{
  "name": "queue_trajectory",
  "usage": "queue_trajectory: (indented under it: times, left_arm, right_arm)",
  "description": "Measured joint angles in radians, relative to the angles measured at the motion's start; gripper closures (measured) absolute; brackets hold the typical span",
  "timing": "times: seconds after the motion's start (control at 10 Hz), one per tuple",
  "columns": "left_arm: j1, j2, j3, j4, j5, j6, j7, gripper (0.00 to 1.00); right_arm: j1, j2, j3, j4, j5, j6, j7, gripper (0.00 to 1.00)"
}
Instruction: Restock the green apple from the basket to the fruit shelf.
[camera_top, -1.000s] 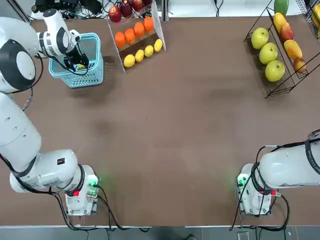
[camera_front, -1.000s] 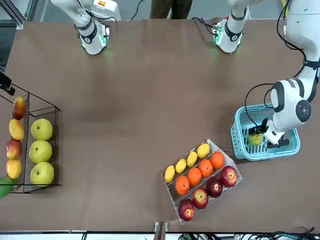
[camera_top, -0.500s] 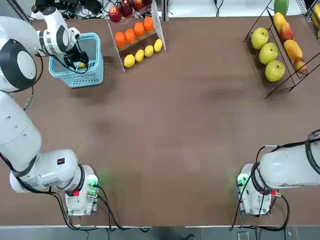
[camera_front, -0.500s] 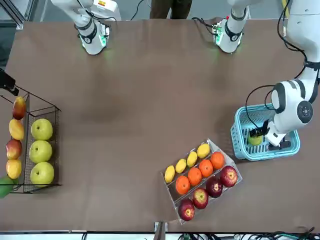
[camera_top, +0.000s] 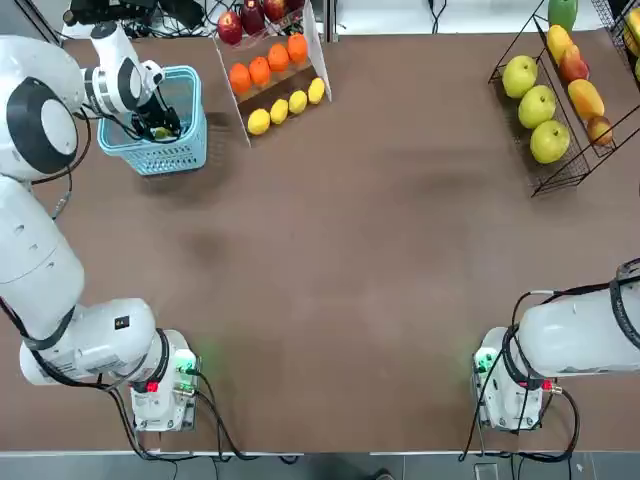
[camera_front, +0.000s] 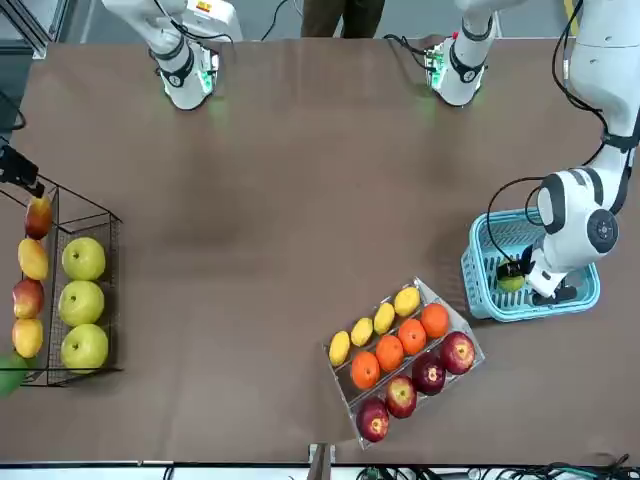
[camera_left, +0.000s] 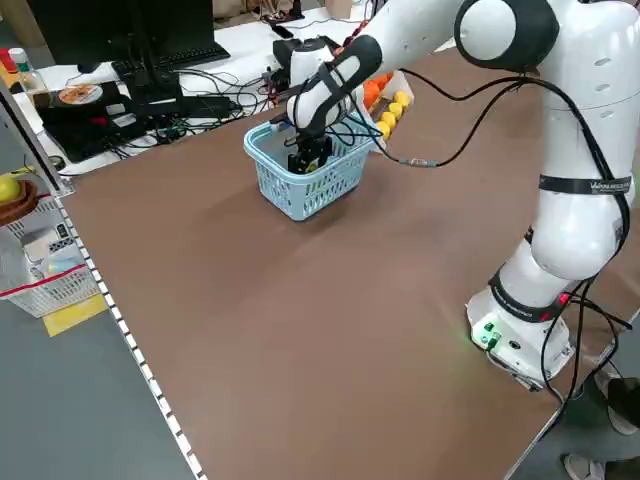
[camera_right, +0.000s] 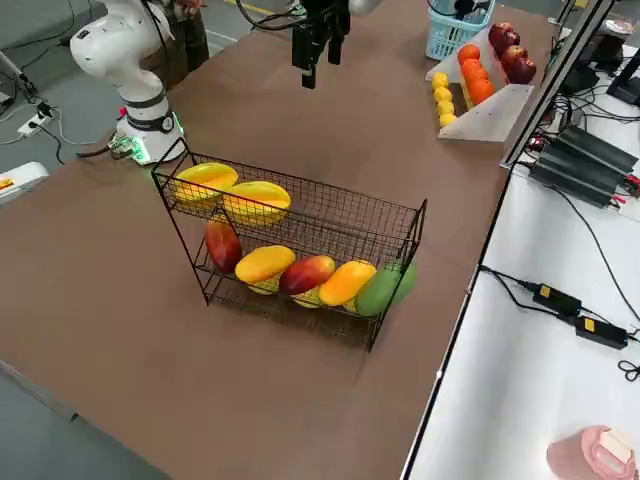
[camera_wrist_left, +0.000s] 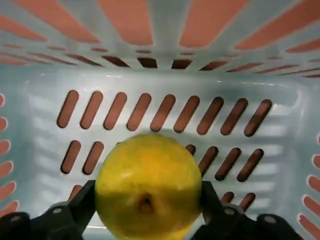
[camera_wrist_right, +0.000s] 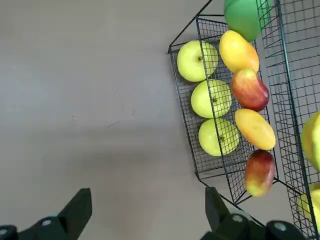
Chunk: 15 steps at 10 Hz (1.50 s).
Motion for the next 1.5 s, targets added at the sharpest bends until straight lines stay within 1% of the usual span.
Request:
queue_trajectory:
  times: [0.4,0.5,0.8,0.9,1.1,1.2,1.3,1.4,1.5]
  left_arm:
    - [0.0,-0.005,0.0,0.024,0.0,-0.007,0.0,0.15]
    - [0.0,-0.027,-0.001,0.039,0.0,-0.039,-0.002,0.15]
    - [-0.001,-0.161,-0.009,0.092,0.0,-0.224,-0.006,0.15]
    - [-0.001,-0.209,-0.014,0.102,0.0,-0.282,-0.009,0.15]
    - [-0.001,-0.298,-0.02,0.124,-0.003,-0.404,-0.027,0.15]
    - [0.0,-0.346,-0.029,0.134,-0.025,-0.453,-0.054,0.15]
    - [0.0,-0.391,-0.053,0.144,-0.077,-0.487,-0.104,0.15]
    - [0.0,-0.422,-0.092,0.161,-0.142,-0.521,-0.18,0.15]
    - [-0.001,-0.436,-0.151,0.187,-0.218,-0.542,-0.285,0.15]
  right_arm:
    - [0.001,0.0,0.005,-0.001,0.0,0.0,0.0,0.0]
    - [0.001,0.0,0.005,-0.002,0.0,0.0,0.0,0.0]
    - [0.002,0.0,0.01,-0.002,0.0,-0.004,0.0,0.0]
    - [0.003,0.0,0.019,-0.002,0.0,-0.005,-0.001,0.0]
    - [0.005,0.0,0.056,-0.006,0.001,-0.006,-0.04,0.0]
    - [0.008,0.003,0.077,-0.008,0.008,-0.006,-0.105,0.0]
    - [0.01,0.008,0.093,-0.009,0.04,-0.005,-0.175,0.0]
    - [0.01,0.018,0.099,-0.011,0.096,-0.005,-0.251,0.0]
    - [0.005,0.035,0.099,-0.014,0.166,-0.004,-0.357,0.0]
